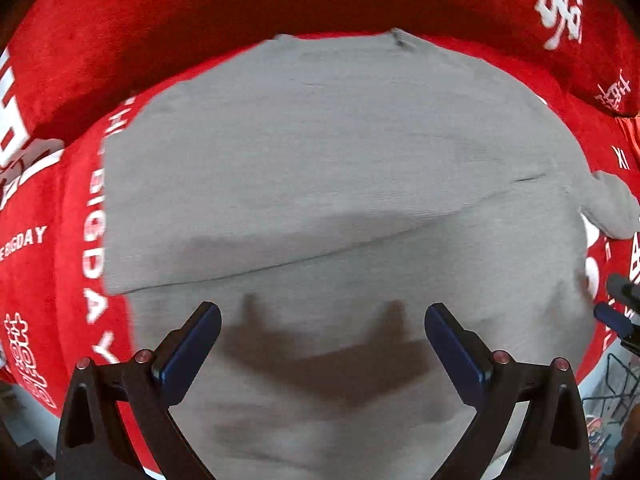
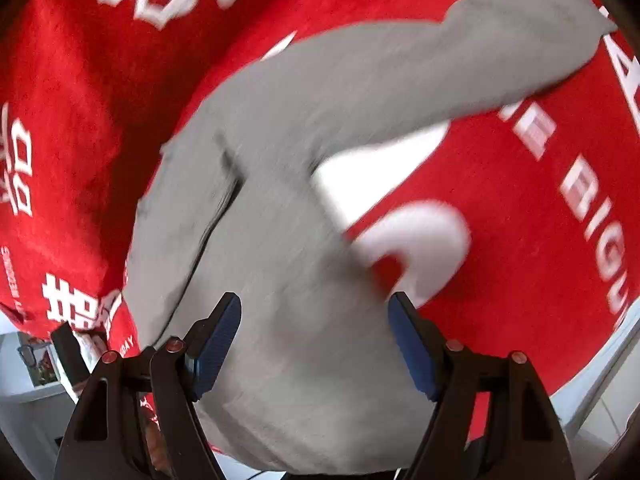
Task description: Fold small clothes
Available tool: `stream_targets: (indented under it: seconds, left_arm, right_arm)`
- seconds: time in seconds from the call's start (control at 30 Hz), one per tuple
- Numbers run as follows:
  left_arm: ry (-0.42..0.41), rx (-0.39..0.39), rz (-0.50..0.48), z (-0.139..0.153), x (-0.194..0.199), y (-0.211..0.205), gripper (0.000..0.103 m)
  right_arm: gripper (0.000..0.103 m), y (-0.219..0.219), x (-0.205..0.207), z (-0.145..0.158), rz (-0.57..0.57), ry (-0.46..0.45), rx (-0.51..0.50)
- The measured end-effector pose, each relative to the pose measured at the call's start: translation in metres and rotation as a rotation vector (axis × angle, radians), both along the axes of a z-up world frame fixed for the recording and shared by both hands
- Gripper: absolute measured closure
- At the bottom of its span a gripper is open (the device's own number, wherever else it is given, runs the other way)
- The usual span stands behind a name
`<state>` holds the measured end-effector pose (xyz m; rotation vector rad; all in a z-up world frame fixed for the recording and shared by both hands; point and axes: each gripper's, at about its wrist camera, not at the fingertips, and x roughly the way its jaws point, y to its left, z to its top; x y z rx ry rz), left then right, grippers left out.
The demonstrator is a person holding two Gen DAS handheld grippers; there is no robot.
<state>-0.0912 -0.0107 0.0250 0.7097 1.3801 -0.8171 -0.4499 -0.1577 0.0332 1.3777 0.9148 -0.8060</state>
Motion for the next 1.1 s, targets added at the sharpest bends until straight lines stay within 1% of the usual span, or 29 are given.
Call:
stream_targets:
  seconds: [0.1, 0.23, 0.3, 0.4, 0.5, 0.57, 0.7, 0.87, 1.03, 1.1]
  left_arm:
    - [0.011, 0.013, -0.01, -0.005, -0.025, -0.028, 0.001]
    - [0.019, 0.017, -0.043, -0.009, -0.062, -0.07, 0.001]
    - [0.024, 0.015, -0.056, -0.009, -0.074, -0.084, 0.001]
    - [0.028, 0.012, -0.077, -0.009, -0.093, -0.11, 0.001]
    - [0.03, 0.007, -0.082, -0.009, -0.104, -0.126, 0.001]
    - [0.037, 0.003, -0.078, -0.01, -0.109, -0.131, 0.001]
    - [0.046, 0.008, -0.068, -0.013, -0.114, -0.139, 0.001]
    - [0.045, 0.025, -0.063, -0.013, -0.124, -0.153, 0.001]
    - [0.037, 0.028, -0.05, -0.012, -0.128, -0.154, 0.001]
    - [0.036, 0.031, -0.047, -0.012, -0.119, -0.153, 0.001]
  right_arm:
    - [0.024, -0.025, -0.027, -0.003, -0.032, -0.004, 0.001]
    - [0.024, -0.062, -0.076, -0.011, -0.153, -0.045, 0.013]
    - [0.024, -0.075, -0.098, -0.016, -0.206, -0.053, 0.007]
    - [0.024, -0.092, -0.133, -0.03, -0.307, -0.071, 0.031]
    - [0.024, -0.101, -0.158, -0.044, -0.4, -0.108, 0.065]
    - [0.024, -0.108, -0.174, -0.053, -0.469, -0.151, 0.077]
    - [0.024, -0.12, -0.184, -0.064, -0.535, -0.271, 0.11]
    - [0.024, -0.139, -0.176, -0.07, -0.536, -0.333, 0.089]
    - [0.024, -0.149, -0.18, -0.072, -0.602, -0.413, 0.1]
    - [0.024, -0.153, -0.178, -0.073, -0.61, -0.425, 0.106]
